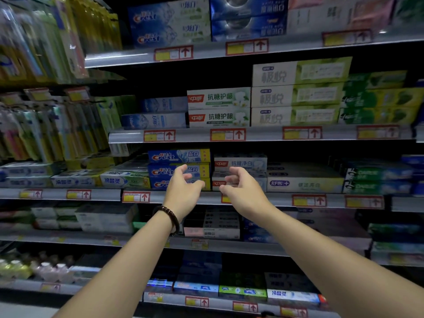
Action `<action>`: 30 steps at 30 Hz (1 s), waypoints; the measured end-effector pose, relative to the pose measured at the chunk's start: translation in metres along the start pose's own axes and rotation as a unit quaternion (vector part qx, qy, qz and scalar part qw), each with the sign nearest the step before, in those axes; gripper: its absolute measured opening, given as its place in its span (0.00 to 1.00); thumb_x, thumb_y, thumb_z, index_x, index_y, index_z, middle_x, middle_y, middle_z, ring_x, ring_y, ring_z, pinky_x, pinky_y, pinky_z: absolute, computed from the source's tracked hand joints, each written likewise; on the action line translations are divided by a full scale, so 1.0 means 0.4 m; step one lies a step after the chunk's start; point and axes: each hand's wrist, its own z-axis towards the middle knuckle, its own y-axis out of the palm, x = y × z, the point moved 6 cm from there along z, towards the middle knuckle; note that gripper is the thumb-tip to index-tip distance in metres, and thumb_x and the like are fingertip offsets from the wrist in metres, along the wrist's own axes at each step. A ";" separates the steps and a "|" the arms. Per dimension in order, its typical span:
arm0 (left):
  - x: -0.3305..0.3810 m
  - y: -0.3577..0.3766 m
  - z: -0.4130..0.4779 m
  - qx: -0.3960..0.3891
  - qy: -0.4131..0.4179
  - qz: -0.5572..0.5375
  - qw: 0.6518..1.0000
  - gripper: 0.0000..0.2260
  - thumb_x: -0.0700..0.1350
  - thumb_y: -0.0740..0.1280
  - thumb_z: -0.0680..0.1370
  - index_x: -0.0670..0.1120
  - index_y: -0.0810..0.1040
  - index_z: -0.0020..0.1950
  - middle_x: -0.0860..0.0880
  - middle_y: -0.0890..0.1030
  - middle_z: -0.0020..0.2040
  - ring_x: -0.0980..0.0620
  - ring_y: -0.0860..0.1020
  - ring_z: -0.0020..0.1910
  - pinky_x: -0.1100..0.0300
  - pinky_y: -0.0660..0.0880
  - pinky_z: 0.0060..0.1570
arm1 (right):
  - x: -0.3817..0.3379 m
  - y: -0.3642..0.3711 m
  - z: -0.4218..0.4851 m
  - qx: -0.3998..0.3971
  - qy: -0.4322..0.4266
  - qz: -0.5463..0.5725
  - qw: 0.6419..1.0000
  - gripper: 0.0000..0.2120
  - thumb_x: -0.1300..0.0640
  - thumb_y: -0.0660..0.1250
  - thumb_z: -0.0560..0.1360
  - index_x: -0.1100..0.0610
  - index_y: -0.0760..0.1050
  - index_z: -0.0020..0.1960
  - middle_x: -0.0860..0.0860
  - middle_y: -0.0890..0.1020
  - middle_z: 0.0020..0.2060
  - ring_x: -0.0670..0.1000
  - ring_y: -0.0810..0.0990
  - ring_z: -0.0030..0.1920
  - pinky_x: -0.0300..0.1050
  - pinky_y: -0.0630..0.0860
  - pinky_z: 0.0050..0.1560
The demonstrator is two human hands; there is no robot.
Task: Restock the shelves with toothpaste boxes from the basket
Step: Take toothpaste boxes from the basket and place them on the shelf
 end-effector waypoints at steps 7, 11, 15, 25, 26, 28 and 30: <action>0.037 0.060 -0.112 -0.031 0.001 -0.034 0.999 0.31 0.46 0.71 0.81 0.51 0.62 0.81 0.52 0.74 0.67 0.53 0.77 0.58 0.53 0.77 0.58 | 0.021 -0.078 -0.102 0.006 0.007 0.015 1.000 0.28 0.54 0.69 0.83 0.52 0.65 0.81 0.46 0.78 0.63 0.46 0.78 0.61 0.43 0.74 0.62; 0.055 0.090 -0.177 -0.042 0.003 -0.056 0.998 0.31 0.45 0.71 0.82 0.52 0.62 0.81 0.52 0.75 0.68 0.62 0.76 0.52 0.63 0.75 0.42 | 0.027 -0.123 -0.153 0.021 0.006 0.023 0.999 0.27 0.53 0.70 0.83 0.53 0.67 0.80 0.45 0.79 0.63 0.46 0.79 0.62 0.43 0.74 0.63; 0.073 0.120 -0.249 -0.053 0.008 -0.060 0.997 0.30 0.46 0.71 0.81 0.53 0.63 0.80 0.53 0.75 0.68 0.59 0.78 0.55 0.59 0.77 0.45 | 0.035 -0.166 -0.215 0.028 -0.004 0.016 0.999 0.26 0.53 0.70 0.83 0.53 0.68 0.79 0.47 0.80 0.64 0.47 0.79 0.64 0.43 0.73 0.63; 0.093 0.202 -0.414 -0.087 -0.001 -0.083 0.993 0.30 0.44 0.71 0.81 0.54 0.64 0.80 0.55 0.75 0.66 0.58 0.78 0.58 0.59 0.76 0.50 | 0.078 -0.251 -0.365 0.040 -0.003 0.029 0.999 0.23 0.52 0.70 0.83 0.50 0.70 0.77 0.43 0.80 0.61 0.45 0.79 0.62 0.47 0.76 0.66; 0.093 0.209 -0.429 -0.090 0.000 -0.082 0.993 0.30 0.44 0.71 0.81 0.54 0.64 0.80 0.55 0.74 0.66 0.58 0.78 0.57 0.60 0.76 0.48 | 0.085 -0.257 -0.380 0.039 -0.001 0.031 0.999 0.23 0.52 0.70 0.83 0.50 0.71 0.77 0.43 0.80 0.61 0.44 0.79 0.62 0.49 0.77 0.67; 0.089 0.224 -0.460 -0.095 0.000 -0.087 0.992 0.29 0.43 0.71 0.81 0.54 0.64 0.80 0.54 0.75 0.67 0.60 0.78 0.56 0.62 0.76 0.47 | 0.103 -0.270 -0.409 0.039 0.003 0.034 0.999 0.23 0.52 0.70 0.83 0.50 0.71 0.76 0.43 0.81 0.60 0.44 0.80 0.61 0.50 0.78 0.67; 0.083 0.241 -0.491 -0.101 -0.001 -0.090 0.991 0.29 0.42 0.71 0.81 0.53 0.64 0.80 0.54 0.75 0.67 0.60 0.78 0.56 0.61 0.77 0.49 | 0.123 -0.283 -0.440 0.042 0.004 0.030 0.999 0.22 0.52 0.70 0.83 0.50 0.72 0.75 0.43 0.81 0.60 0.44 0.80 0.60 0.49 0.79 0.66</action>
